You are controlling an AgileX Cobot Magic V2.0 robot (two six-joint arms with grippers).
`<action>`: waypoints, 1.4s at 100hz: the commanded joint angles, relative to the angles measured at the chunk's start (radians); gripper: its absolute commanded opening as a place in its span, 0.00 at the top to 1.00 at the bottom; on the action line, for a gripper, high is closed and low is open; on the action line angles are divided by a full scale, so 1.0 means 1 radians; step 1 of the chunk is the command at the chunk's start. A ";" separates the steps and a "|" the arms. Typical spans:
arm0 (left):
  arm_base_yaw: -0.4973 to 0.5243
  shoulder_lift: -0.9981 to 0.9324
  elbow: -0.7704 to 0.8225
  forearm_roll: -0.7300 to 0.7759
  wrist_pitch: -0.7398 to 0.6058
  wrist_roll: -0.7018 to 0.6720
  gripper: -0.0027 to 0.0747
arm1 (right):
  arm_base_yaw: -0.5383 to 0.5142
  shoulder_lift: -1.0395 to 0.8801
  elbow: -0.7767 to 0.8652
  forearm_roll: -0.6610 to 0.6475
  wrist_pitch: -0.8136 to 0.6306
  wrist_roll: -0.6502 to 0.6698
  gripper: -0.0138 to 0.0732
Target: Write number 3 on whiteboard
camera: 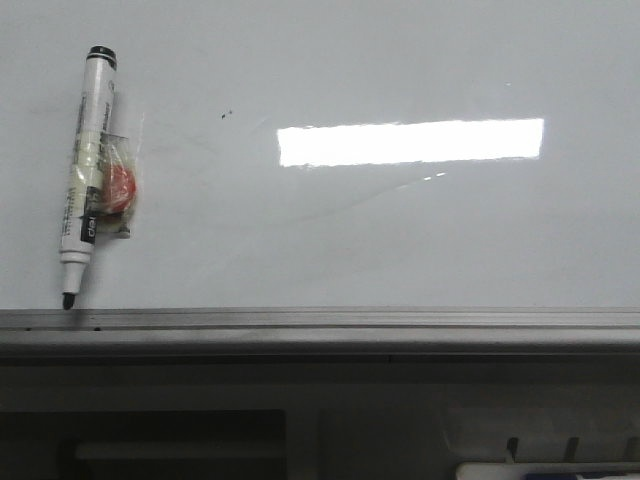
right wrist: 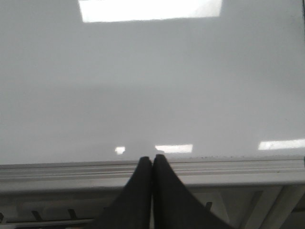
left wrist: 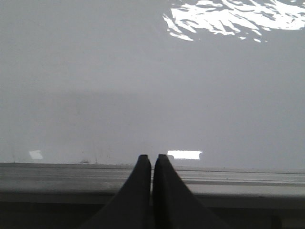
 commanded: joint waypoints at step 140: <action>0.001 -0.024 0.011 -0.043 -0.194 -0.006 0.99 | -0.004 -0.016 0.031 -0.004 -0.257 -0.002 0.89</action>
